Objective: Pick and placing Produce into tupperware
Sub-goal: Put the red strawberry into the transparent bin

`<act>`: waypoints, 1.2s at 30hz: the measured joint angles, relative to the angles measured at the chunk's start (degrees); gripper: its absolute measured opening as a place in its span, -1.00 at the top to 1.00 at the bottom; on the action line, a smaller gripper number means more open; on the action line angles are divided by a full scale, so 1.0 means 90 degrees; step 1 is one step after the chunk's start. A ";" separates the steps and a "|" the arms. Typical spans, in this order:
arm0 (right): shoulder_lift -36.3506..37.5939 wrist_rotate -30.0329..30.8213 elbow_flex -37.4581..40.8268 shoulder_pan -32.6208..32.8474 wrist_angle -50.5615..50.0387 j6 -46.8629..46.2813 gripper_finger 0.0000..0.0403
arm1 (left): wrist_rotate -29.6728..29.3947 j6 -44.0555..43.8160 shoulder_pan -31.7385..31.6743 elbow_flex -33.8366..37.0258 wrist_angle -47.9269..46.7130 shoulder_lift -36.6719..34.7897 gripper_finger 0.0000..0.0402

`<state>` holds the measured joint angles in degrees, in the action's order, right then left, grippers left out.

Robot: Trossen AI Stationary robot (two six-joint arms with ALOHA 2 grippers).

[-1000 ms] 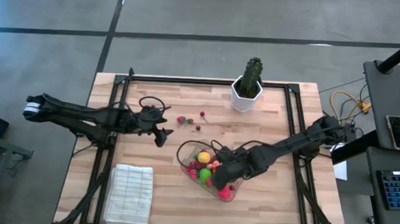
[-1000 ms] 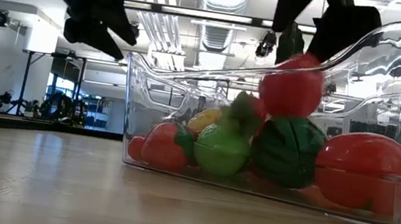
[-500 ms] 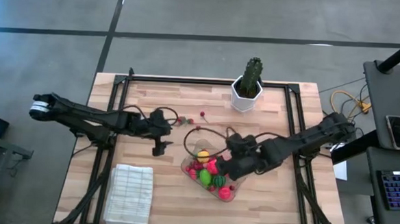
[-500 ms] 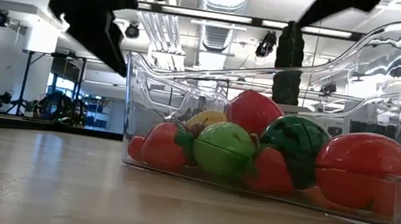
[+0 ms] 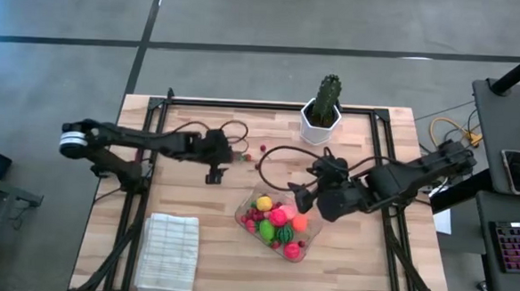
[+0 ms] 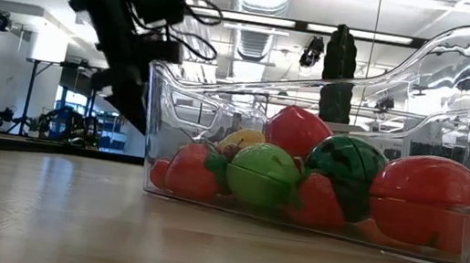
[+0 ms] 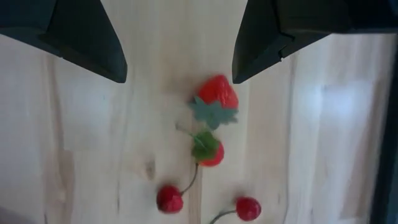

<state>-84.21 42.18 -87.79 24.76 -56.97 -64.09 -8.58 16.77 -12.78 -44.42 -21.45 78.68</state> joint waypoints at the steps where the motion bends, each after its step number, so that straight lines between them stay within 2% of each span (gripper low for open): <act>1: 0.0022 0.0031 0.0000 -0.0001 0.0000 -0.0006 -0.83 | 0.0229 0.0067 -0.0138 -0.0045 0.0100 0.0106 -0.37; 4: 0.0032 0.0055 0.0000 -0.0004 0.0000 -0.0016 -0.83 | 0.0722 0.0309 -0.0462 -0.0147 0.0412 0.0410 -0.37; 14: 0.0017 0.0006 0.0005 -0.0001 0.0000 -0.0261 -0.83 | 0.0810 0.0731 -0.0919 -0.0382 0.0498 0.1377 -0.37; 28: 0.0005 0.0040 0.0009 -0.0004 -0.0002 -0.0374 -0.83 | 0.1137 0.0736 -0.1243 -0.0747 0.0551 0.2021 -0.37; 31: 0.0004 0.0040 0.0015 -0.0004 0.0000 -0.0383 -0.83 | 0.1148 0.0744 -0.1241 -0.0763 0.0555 0.2029 -0.31; 36: -0.0028 0.0052 0.0017 -0.0004 -0.0001 -0.0448 -0.83 | 0.1131 0.0846 -0.1253 -0.0760 0.0559 0.2029 -0.09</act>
<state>-84.46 42.65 -87.64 24.73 -56.98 -68.12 1.60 24.38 -24.05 -51.27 -16.43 96.95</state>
